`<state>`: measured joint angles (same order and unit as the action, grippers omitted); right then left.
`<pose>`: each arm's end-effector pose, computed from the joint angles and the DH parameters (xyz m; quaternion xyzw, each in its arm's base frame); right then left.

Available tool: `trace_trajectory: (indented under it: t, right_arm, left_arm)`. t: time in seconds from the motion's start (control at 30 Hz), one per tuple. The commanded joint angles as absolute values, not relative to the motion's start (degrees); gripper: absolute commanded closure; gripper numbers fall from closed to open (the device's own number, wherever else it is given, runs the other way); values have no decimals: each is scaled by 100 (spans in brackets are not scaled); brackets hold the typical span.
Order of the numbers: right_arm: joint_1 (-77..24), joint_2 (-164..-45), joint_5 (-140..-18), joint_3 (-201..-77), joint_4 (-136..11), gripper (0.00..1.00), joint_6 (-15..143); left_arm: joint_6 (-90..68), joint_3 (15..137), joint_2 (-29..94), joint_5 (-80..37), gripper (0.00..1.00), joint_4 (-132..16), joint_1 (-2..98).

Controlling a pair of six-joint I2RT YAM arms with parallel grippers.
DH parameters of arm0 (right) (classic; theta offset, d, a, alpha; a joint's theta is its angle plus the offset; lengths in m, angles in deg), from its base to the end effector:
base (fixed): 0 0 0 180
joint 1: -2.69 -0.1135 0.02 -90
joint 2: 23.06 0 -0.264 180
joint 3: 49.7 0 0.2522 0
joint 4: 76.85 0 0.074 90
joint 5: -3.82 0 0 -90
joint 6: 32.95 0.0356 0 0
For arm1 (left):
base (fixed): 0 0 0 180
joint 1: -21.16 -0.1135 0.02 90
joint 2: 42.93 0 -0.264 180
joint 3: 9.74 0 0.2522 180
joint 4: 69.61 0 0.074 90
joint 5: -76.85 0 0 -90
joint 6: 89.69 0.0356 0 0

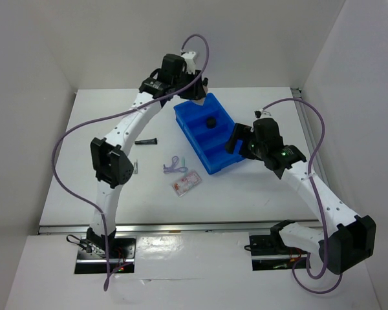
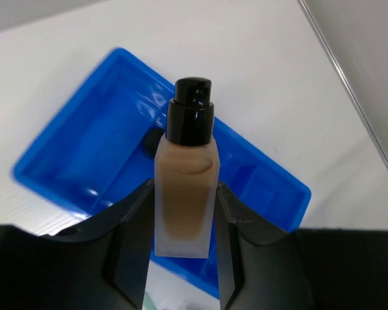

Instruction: Organize the makeup

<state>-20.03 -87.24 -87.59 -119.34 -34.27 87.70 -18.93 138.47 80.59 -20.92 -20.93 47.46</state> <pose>0.2249 0.0932 0.3090 0.0674 0.8928 0.1901 0.4028 0.4414 -0.2235 0.3945 0.0884 0.8328 -0.2627 0.4791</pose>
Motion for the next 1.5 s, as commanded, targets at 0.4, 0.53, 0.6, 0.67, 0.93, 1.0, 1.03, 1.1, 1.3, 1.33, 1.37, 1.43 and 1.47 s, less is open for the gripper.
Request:
trace_trajectory:
  t: [0.4,0.53,0.6,0.67,0.93,1.0,1.03,1.1,1.3,1.33,1.37,1.43,1.47]
  right_arm:
    - [-1946,-8432,-8969,-12059,-3145,0,8834]
    - [-1946,-8432,-8970,-11945,-3250,0,8834]
    - [-1946,-8484,-8970,-11944,-3250,0,8834]
    - [-1946,-8554,-8970,-11944,-3250,0,8834]
    - [-1946,-8555,-8917,-11944,-3303,0,8834]
    - [-1946,-8555,-8917,-11944,-3303,0,8834]
    - [-1946,-8555,-8917,-11997,-3303,0,8834]
    - [-1946,-8555,-8917,-11997,-3303,0,8834]
    - [-1946,-8502,-8917,-11997,-3364,0,8834]
    - [-1946,-8502,-8856,-11997,-3364,0,8834]
    - [-1946,-8563,-8855,-11997,-3425,0,8773]
    - [-1946,-8616,-8786,-11997,-3504,0,8772]
    - [-1946,-8616,-8785,-11997,-3505,0,8711]
  left_arm:
    - [-2008,13657,9277,-2607,78,-3238,4814]
    - [-1955,13594,9277,-2659,60,-3124,4867]
    - [-1903,13463,9277,-2711,46,-3072,4867]
    - [-1902,13410,9216,-2773,36,-3071,4919]
    - [-1902,13462,8812,-2835,17,-2844,4919]
    - [-1902,13393,8453,-2695,23,-2843,4919]
    - [-1902,13322,8277,-2590,27,-2791,4919]
    - [-1902,12902,7717,-2108,45,-2790,4919]
    - [-1683,11225,6650,133,73,-2896,4919]
    - [-1683,11134,6649,292,75,-2713,4806]
    - [-1944,11246,6806,468,76,-2433,4718]
    - [-2453,11457,7105,680,74,-1353,4393]
    - [-3126,11554,7254,741,74,-1001,4279]
